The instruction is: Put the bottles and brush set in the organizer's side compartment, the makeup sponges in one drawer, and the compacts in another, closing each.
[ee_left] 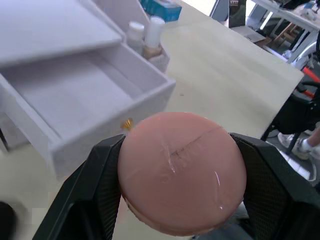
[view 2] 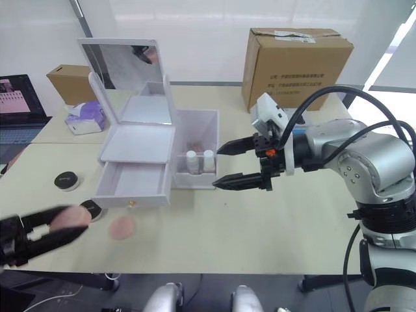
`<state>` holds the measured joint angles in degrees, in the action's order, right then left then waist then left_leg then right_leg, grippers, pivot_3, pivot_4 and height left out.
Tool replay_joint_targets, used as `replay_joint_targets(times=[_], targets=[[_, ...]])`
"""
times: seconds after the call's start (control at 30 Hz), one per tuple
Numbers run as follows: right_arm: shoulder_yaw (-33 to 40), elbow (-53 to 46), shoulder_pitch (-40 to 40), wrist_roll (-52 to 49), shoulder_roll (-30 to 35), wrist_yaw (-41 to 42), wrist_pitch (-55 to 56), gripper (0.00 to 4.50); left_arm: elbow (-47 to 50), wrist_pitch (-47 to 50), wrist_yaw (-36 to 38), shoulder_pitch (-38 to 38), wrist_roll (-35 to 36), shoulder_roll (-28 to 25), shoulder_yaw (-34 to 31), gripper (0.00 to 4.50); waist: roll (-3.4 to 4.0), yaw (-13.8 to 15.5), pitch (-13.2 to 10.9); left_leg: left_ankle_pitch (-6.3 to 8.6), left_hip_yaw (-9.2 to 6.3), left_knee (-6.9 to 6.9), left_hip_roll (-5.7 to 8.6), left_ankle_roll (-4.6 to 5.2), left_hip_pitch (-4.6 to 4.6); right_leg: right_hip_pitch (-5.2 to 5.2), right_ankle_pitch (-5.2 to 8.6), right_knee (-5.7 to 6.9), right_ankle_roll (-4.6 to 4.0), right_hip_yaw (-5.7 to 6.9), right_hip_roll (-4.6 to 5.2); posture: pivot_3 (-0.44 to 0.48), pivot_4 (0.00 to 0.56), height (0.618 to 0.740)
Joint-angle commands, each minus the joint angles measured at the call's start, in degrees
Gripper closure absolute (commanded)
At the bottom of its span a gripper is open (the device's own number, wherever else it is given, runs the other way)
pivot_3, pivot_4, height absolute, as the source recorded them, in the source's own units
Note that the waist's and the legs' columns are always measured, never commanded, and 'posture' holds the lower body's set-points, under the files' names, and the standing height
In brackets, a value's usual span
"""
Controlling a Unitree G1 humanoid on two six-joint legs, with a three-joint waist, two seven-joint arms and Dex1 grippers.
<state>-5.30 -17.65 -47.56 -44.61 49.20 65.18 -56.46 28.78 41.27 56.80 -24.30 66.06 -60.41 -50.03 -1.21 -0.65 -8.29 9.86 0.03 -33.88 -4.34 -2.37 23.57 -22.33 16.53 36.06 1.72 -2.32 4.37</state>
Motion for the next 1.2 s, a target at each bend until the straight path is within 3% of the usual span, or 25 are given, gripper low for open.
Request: replay_joint_targets(times=[0.03,0.27,0.37,0.53,0.67,1.2], targets=[[3.94,-2.78,0.61,-2.66,0.37,-1.62,-1.51,0.00,-3.98,0.18,0.59,8.90,-1.07,-4.95,5.82,1.56,-0.06,-0.03,-0.01,-0.01,0.03,-0.01,0.00,0.01,-0.02,0.02,0.00,-0.01,0.01,-0.04,-0.01,0.000,0.150,0.740],[9.85,-8.52,5.07,-9.03,1.82,-6.78,-6.93,0.00,-15.54,-2.26,7.00,32.41,-9.77,-10.09,25.83,1.56,-0.11,-0.33,-0.04,-0.03,0.00,0.06,-0.11,0.04,-0.21,0.05,-0.05,0.07,0.09,-0.17,-0.34,0.000,0.150,0.740],[12.13,-10.79,7.62,-10.61,2.32,-9.62,-8.13,0.00,-20.51,-4.93,10.72,39.40,-15.86,-8.84,33.69,1.56,-0.11,-0.31,-0.04,-0.03,-0.03,0.06,-0.18,0.05,-0.29,0.06,-0.07,0.11,0.09,-0.31,-0.51,0.000,0.150,0.740],[15.16,-13.59,10.32,-13.93,2.51,-14.28,-9.44,0.00,-27.08,-8.57,13.37,47.52,-23.29,-4.35,40.98,1.56,-0.13,-0.18,-0.03,-0.28,-0.04,0.06,-0.32,0.45,-0.24,0.09,-0.22,0.14,0.09,-0.88,-0.99,0.000,0.150,0.740],[16.31,-14.99,11.61,-15.75,2.86,-17.17,-9.92,0.00,-31.07,-10.27,14.76,49.89,-27.41,-2.38,42.41,1.56,-0.22,-0.38,-0.03,-0.28,-0.03,0.04,-0.34,0.45,-0.26,0.00,-0.28,0.13,0.15,-1.19,-1.16,0.000,0.150,0.740],[16.83,-14.60,12.69,-17.37,4.73,-17.94,-7.93,0.00,-32.58,-16.73,16.47,44.53,-36.10,-1.23,41.37,1.56,-0.23,-0.22,-0.03,-0.28,0.16,0.05,-0.37,0.46,-0.29,-0.08,-0.32,0.11,0.13,-1.46,-1.17,0.000,0.150,0.740]])
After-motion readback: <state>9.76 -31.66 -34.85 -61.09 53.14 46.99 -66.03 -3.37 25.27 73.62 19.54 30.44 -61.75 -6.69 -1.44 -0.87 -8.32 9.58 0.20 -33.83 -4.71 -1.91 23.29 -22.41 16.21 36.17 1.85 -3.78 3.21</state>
